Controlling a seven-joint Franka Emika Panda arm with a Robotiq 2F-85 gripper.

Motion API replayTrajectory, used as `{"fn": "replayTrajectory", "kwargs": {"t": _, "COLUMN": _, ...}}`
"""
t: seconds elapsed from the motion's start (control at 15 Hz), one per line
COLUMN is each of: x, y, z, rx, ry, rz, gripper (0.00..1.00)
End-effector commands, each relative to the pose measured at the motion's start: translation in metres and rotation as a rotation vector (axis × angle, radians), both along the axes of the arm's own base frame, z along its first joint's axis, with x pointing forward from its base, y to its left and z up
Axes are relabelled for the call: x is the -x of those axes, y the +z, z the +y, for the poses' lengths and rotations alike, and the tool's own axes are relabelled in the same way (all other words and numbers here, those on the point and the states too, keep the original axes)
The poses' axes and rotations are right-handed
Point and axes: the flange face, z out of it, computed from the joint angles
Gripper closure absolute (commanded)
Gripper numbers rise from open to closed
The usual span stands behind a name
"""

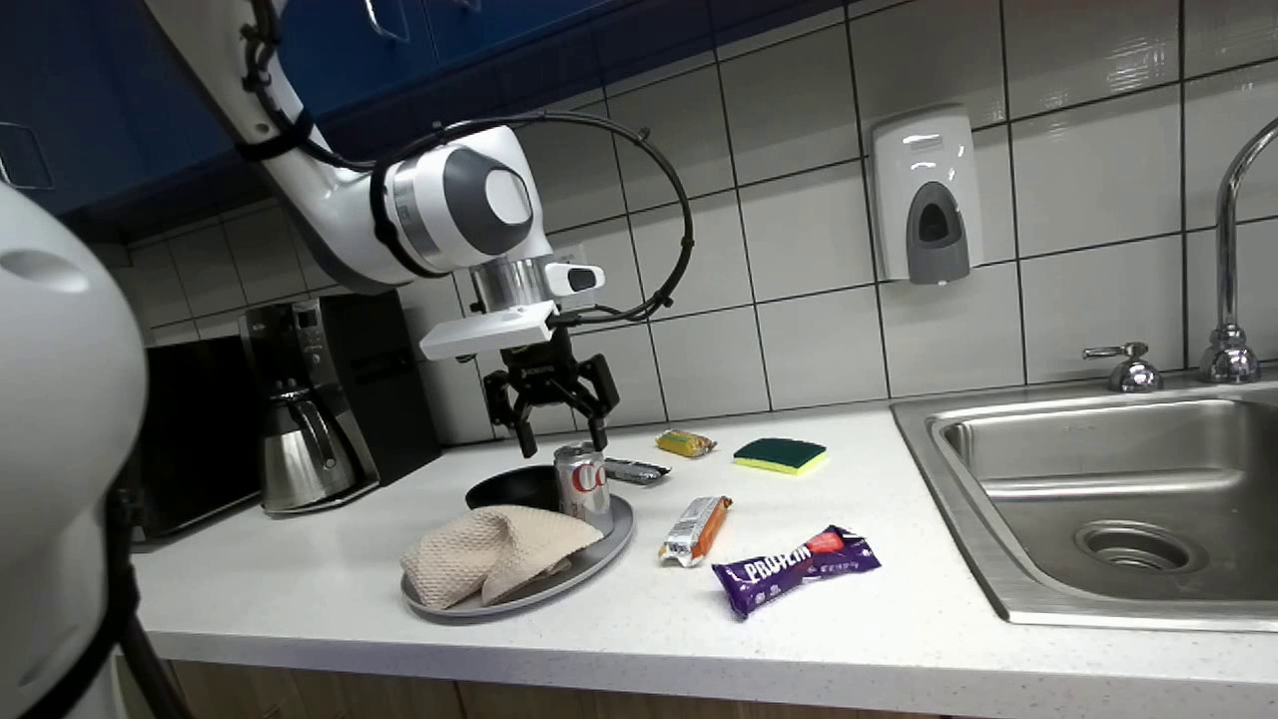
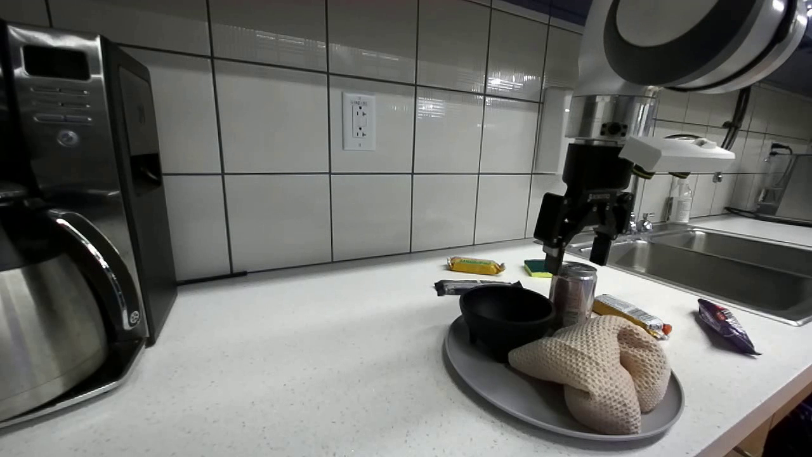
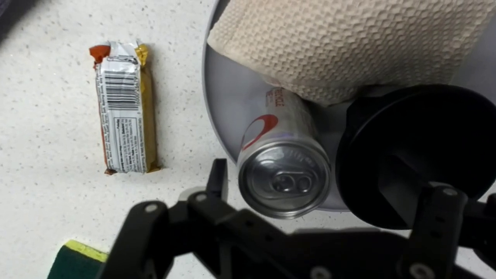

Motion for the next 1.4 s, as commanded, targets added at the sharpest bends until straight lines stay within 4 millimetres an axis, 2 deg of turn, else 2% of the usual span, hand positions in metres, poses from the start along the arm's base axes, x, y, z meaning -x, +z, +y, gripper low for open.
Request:
{"fn": "replayTrajectory", "kwargs": {"t": 0.0, "x": -0.008, "y": -0.002, "z": 0.001, "rx": 0.011, "ry": -0.016, "rz": -0.009, "gripper": 0.0}}
{"fn": "replayTrajectory", "kwargs": {"t": 0.6, "x": -0.01, "y": -0.009, "z": -0.007, "rx": 0.011, "ry": -0.044, "rz": -0.003, "gripper": 0.0}}
{"fn": "replayTrajectory", "kwargs": {"t": 1.33, "x": -0.015, "y": -0.008, "z": -0.014, "rx": -0.005, "ry": -0.077, "rz": -0.024, "gripper": 0.0}}
